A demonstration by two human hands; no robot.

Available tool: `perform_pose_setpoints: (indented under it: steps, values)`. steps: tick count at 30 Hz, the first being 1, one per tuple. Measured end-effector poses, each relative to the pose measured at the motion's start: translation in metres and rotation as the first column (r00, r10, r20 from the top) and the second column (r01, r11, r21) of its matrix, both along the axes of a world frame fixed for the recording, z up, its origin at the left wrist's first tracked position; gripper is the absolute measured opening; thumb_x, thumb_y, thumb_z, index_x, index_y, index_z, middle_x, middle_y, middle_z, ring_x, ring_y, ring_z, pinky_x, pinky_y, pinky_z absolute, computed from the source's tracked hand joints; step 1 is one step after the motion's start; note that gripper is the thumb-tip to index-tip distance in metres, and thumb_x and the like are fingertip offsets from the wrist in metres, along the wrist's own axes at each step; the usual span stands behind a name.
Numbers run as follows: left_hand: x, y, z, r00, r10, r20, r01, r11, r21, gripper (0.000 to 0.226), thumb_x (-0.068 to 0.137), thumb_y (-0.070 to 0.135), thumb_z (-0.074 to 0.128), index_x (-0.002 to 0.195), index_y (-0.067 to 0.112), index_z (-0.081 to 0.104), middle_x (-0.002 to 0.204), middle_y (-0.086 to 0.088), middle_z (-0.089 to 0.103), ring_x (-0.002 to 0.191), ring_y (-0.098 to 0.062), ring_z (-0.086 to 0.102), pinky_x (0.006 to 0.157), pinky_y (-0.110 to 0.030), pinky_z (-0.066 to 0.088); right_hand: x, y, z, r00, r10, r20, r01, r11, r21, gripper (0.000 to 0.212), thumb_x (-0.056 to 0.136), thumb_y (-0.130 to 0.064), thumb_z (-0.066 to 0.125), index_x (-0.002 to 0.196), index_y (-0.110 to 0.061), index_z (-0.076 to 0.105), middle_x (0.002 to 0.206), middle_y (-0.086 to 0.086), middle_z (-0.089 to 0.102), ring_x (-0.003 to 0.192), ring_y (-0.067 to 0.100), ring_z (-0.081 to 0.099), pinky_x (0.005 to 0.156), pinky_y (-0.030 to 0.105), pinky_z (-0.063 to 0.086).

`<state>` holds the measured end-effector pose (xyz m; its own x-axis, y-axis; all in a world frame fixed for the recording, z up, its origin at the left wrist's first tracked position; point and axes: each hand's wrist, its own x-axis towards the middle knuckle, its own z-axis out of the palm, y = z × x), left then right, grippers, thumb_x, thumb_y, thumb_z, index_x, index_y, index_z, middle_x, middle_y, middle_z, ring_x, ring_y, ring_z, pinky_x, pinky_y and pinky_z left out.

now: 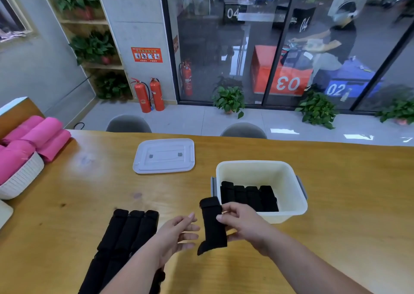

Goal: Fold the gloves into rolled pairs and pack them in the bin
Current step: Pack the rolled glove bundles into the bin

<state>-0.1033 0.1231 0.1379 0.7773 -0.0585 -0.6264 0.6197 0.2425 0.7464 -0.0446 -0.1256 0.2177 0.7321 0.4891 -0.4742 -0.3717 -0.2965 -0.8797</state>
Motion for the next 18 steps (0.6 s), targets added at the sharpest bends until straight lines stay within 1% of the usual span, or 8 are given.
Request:
perform_pose_setpoints:
  steps: [2, 4, 6, 8, 10, 13, 16, 18]
  values:
    - [0.003, 0.001, 0.001, 1.0, 0.017, 0.006, -0.017, 1.0, 0.02, 0.06, 0.088, 0.053, 0.079, 0.131, 0.012, 0.069, 0.122, -0.016, 0.075, 0.104, -0.031, 0.073, 0.093, -0.046, 0.062, 0.014, -0.012, 0.013, 0.999, -0.027, 0.02, 0.027, 0.999, 0.025, 0.022, 0.102, -0.022, 0.069, 0.124, -0.017, 0.07, 0.112, 0.006, 0.079, 0.105, 0.026, 0.076, 0.09, 0.045, 0.064]
    - [0.009, 0.0, 0.004, 0.999, 0.028, 0.026, -0.029, 0.999, 0.044, 0.06, 0.087, 0.051, 0.081, 0.132, 0.013, 0.067, 0.12, -0.014, 0.076, 0.107, -0.033, 0.074, 0.095, -0.049, 0.062, 0.03, -0.023, 0.023, 0.998, -0.06, 0.016, 0.06, 0.997, 0.044, 0.023, 0.103, -0.021, 0.067, 0.125, -0.014, 0.07, 0.114, 0.009, 0.078, 0.107, 0.029, 0.075, 0.092, 0.047, 0.063]
    - [0.018, -0.001, 0.009, 0.998, 0.022, 0.057, -0.027, 0.995, 0.099, 0.06, 0.085, 0.051, 0.084, 0.132, 0.017, 0.067, 0.119, -0.008, 0.077, 0.111, -0.032, 0.074, 0.096, -0.05, 0.062, 0.046, -0.033, 0.03, 0.994, -0.11, -0.003, 0.11, 0.992, 0.054, 0.024, 0.104, -0.019, 0.066, 0.127, -0.011, 0.069, 0.115, 0.012, 0.078, 0.109, 0.03, 0.075, 0.091, 0.045, 0.063]
    - [0.028, -0.003, 0.017, 0.995, -0.006, 0.095, -0.009, 0.987, 0.159, 0.063, 0.081, 0.056, 0.088, 0.13, 0.022, 0.068, 0.119, -0.003, 0.078, 0.109, -0.026, 0.075, 0.096, -0.048, 0.062, 0.061, -0.042, 0.034, 0.987, -0.157, -0.019, 0.158, 0.986, 0.053, 0.025, 0.105, -0.019, 0.065, 0.128, -0.01, 0.068, 0.116, 0.013, 0.078, 0.108, 0.03, 0.076, 0.09, 0.044, 0.064]
    - [0.04, -0.005, 0.025, 0.99, -0.028, 0.142, 0.0, 0.982, 0.191, 0.065, 0.076, 0.057, 0.09, 0.129, 0.026, 0.069, 0.122, -0.003, 0.076, 0.107, -0.02, 0.076, 0.094, -0.044, 0.063, 0.074, -0.049, 0.036, 0.982, -0.186, -0.035, 0.188, 0.981, 0.053, 0.025, 0.105, -0.02, 0.064, 0.128, -0.01, 0.068, 0.116, 0.012, 0.078, 0.107, 0.028, 0.076, 0.088, 0.043, 0.063]
    - [0.056, -0.011, 0.036, 0.977, -0.071, 0.203, 0.017, 0.966, 0.259, 0.067, 0.075, 0.056, 0.091, 0.132, 0.031, 0.066, 0.124, -0.003, 0.072, 0.106, -0.015, 0.075, 0.095, -0.042, 0.062, 0.089, -0.058, 0.038, 0.974, -0.225, -0.038, 0.226, 0.974, 0.018, 0.023, 0.106, -0.02, 0.063, 0.127, -0.013, 0.069, 0.114, 0.008, 0.079, 0.105, 0.024, 0.077, 0.083, 0.037, 0.063]
    - [0.069, -0.021, 0.043, 0.96, -0.124, 0.252, 0.027, 0.934, 0.357, 0.071, 0.071, 0.061, 0.09, 0.133, 0.041, 0.063, 0.125, 0.004, 0.069, 0.11, -0.012, 0.072, 0.096, -0.042, 0.061, 0.103, -0.066, 0.033, 0.97, -0.24, -0.037, 0.239, 0.971, -0.032, 0.022, 0.107, -0.021, 0.062, 0.126, -0.014, 0.069, 0.112, 0.006, 0.08, 0.104, 0.022, 0.078, 0.084, 0.036, 0.063]
    - [0.076, -0.029, 0.044, 0.952, -0.15, 0.266, 0.027, 0.91, 0.414, 0.072, 0.073, 0.06, 0.09, 0.137, 0.045, 0.059, 0.128, 0.01, 0.064, 0.109, -0.007, 0.07, 0.095, -0.037, 0.059, 0.11, -0.072, 0.026, 0.965, -0.257, -0.044, 0.254, 0.965, -0.071, 0.022, 0.106, -0.02, 0.062, 0.126, -0.014, 0.069, 0.11, 0.006, 0.08, 0.102, 0.022, 0.078, 0.084, 0.037, 0.063]
